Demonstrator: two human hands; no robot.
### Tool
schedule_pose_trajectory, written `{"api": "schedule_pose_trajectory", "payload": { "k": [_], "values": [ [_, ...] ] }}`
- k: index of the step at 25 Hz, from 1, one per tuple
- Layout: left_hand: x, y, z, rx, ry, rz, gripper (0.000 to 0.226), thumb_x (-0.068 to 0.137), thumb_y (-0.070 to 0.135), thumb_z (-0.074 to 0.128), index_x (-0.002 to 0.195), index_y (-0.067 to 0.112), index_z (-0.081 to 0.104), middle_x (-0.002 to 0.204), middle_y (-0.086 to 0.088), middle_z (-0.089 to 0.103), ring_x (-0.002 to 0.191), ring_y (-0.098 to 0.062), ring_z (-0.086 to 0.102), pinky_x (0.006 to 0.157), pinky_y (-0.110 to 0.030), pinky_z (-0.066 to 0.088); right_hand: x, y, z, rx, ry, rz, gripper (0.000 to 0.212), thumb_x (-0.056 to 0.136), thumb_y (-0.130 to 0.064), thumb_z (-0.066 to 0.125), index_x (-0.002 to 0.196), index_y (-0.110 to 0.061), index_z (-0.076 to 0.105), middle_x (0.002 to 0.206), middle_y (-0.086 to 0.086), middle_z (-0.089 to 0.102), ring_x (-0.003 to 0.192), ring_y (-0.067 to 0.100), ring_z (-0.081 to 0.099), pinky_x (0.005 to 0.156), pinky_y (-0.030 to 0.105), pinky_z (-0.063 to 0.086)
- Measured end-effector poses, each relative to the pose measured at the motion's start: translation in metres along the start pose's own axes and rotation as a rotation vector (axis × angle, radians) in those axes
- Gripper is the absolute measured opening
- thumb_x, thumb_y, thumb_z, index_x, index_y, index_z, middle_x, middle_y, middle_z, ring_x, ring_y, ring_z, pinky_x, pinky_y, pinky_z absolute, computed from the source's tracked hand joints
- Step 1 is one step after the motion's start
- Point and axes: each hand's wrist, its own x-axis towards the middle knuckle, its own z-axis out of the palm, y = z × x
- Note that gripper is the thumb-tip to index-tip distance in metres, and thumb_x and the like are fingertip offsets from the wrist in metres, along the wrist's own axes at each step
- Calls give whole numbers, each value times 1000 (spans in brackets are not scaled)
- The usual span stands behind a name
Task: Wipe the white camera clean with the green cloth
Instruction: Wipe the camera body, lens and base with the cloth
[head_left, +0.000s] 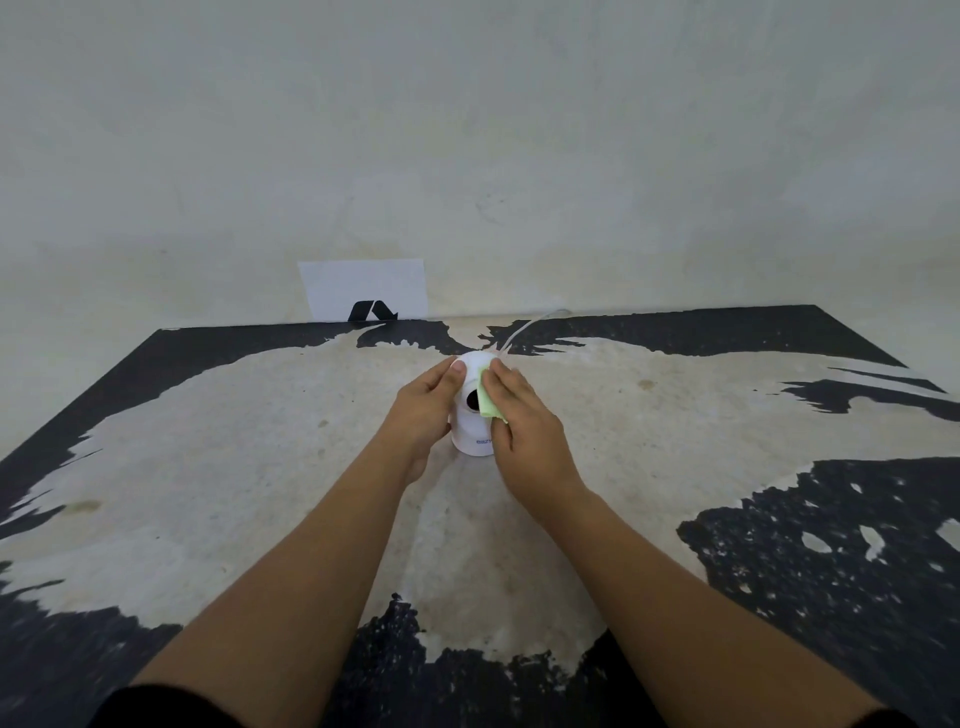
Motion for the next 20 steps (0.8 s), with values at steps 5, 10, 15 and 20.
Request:
{"api": "schedule_pose_trajectory", "payload": {
  "k": [5,10,15,20],
  "values": [
    [-8,9,2,244,173,207,38,94,42,47,130,30,49,137,3,48,127,-17,44,99,-32,35,-13,-8,-16,130,179,150,39,87,-1,47,117,-18,66,116,3,49,102,10,53,84,8,37],
    [-42,-3,4,263,28,344,42,92,31,52,131,40,42,125,9,49,111,-3,50,81,-11,40,-8,-28,-31,563,117,330,18,88,-22,60,103,-29,66,99,-2,71,91,18,67,80,35,56],
    [-49,-8,7,236,83,343,15,87,17,62,102,16,60,84,2,61,72,-9,54,61,-20,46,-1,-24,-32,608,27,408,12,85,-27,64,95,-22,70,93,10,71,84,25,65,79,42,56],
    [-38,-11,-8,264,231,329,7,87,16,60,82,11,61,68,-6,46,60,-15,42,58,-30,39,30,-17,-40,544,-97,399,28,97,-22,43,110,-33,66,112,-14,63,99,-6,56,78,16,42]
  ]
}}
